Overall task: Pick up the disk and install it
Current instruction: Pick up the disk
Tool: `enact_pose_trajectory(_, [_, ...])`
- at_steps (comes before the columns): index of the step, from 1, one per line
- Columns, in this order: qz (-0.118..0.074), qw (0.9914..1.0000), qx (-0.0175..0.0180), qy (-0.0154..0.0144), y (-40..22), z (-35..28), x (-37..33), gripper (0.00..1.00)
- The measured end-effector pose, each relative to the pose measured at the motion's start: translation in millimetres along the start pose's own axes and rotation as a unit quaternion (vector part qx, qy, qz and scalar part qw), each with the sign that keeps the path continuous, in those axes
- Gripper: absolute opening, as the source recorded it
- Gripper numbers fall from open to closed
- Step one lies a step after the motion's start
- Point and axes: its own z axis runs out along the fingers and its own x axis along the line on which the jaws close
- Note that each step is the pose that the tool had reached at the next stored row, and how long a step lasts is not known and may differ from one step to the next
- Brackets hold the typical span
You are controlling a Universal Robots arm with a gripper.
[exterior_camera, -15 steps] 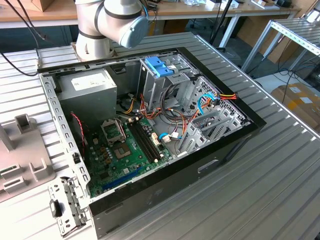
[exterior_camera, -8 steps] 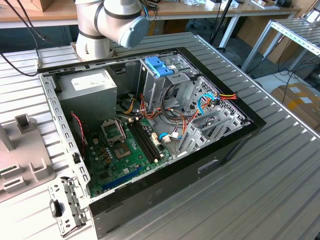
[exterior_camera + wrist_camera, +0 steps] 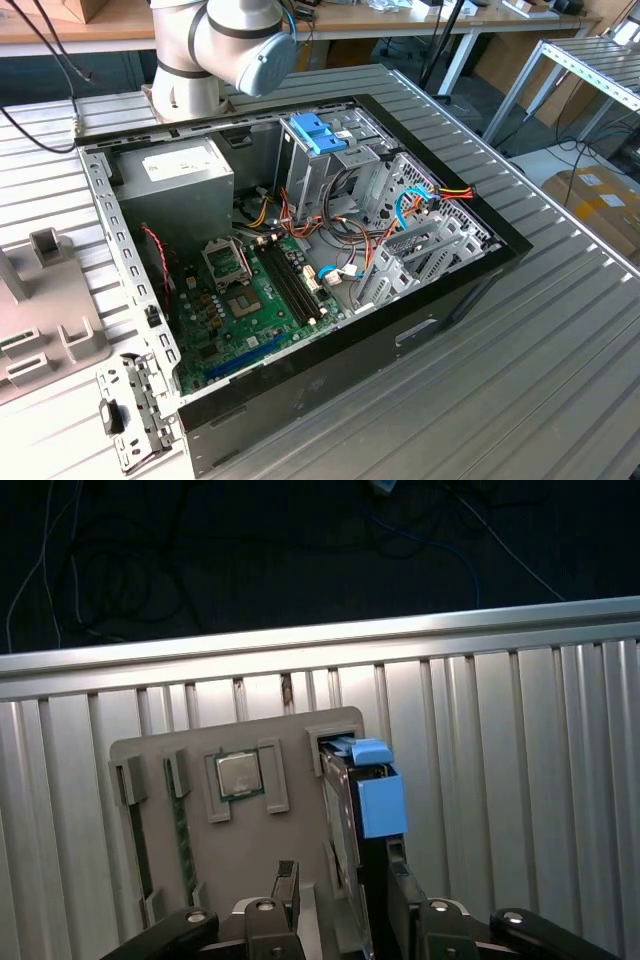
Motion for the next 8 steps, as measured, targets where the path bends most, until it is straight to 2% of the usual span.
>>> enact_pose_trajectory(8, [0.0, 1.0, -0.0001, -0.0022, 4.2, 4.8, -1.4, 0.48])
